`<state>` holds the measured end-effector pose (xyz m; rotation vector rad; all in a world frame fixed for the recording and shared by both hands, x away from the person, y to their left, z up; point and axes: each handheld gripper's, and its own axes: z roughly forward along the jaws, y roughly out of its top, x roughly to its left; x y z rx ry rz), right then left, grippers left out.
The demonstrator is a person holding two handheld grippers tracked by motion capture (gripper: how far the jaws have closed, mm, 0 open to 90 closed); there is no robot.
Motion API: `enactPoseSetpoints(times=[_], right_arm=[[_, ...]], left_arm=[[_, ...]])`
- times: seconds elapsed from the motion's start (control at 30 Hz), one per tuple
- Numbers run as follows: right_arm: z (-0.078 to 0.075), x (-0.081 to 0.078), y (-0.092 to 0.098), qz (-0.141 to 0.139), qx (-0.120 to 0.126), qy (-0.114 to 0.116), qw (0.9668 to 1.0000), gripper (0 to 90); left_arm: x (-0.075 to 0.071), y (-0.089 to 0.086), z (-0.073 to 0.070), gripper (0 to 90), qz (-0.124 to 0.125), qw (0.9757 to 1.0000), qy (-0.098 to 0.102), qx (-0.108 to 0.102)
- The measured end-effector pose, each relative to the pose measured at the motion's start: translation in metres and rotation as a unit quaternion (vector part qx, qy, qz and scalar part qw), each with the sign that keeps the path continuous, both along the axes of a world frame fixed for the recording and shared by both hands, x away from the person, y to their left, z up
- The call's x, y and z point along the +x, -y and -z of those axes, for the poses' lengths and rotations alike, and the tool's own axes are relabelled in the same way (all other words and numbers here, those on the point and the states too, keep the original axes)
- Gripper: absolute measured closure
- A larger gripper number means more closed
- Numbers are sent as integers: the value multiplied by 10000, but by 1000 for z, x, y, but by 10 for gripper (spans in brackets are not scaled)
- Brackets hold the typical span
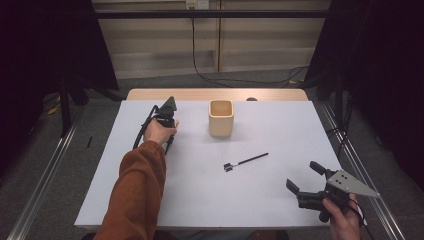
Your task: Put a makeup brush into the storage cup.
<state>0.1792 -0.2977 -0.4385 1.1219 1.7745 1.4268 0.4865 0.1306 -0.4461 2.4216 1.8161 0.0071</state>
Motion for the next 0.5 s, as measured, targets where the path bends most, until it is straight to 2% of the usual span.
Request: enactPoseSetpoints(times=[0.07,0.2,0.37,0.4,0.43,0.5], right_arm=[[0,0,0,9,2,4,10000,0],[0,0,0,-1,-5,13,10000,0],[0,0,0,-4,-17,19,10000,0],[0,0,-1,3,6,17,10000,0],[-1,0,-1,2,2,21,10000,0],[-1,0,-1,4,-3,21,10000,0]], left_arm=[[0,-2,-1,850,79,10000,1,-35],[-1,-6,-2,850,31,9999,34,-148],[-4,-16,-6,850,22,9988,220,-448],[-4,-18,-7,850,-7,9986,217,-479],[-5,-21,-9,850,-54,9985,314,-447],[-5,-25,-11,850,-86,9973,377,-625]])
